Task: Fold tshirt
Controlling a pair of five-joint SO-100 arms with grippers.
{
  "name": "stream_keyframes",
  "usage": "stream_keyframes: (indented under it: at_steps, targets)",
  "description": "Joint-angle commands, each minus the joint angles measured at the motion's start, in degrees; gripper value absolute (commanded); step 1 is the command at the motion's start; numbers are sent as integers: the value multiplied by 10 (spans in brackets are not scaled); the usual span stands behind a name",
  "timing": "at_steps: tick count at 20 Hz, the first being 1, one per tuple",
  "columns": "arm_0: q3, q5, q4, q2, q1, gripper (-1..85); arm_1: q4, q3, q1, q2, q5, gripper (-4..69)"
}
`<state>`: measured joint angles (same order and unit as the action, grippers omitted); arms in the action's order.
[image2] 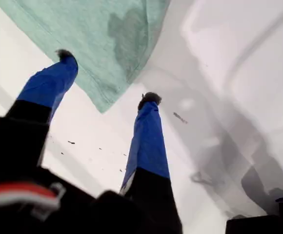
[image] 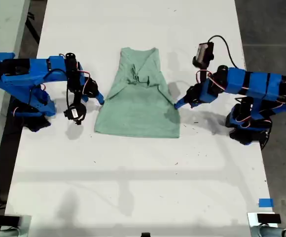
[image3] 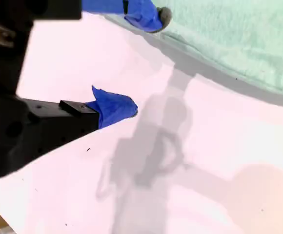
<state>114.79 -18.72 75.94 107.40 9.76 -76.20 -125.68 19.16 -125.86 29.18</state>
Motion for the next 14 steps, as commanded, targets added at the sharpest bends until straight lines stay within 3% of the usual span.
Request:
stream_keyframes:
  at_steps: [1, 10, 14]
  targets:
    - [-2, 21, -12, 21, -21, 213, 45, -11, -27, 8, -21, 258]
    - [-54, 26, -33, -54, -33, 209, 234, -69, -27, 185, -7, 260]
    - [-55, 26, -37, -57, -34, 206, 265, -53, -19, 248, -4, 213]
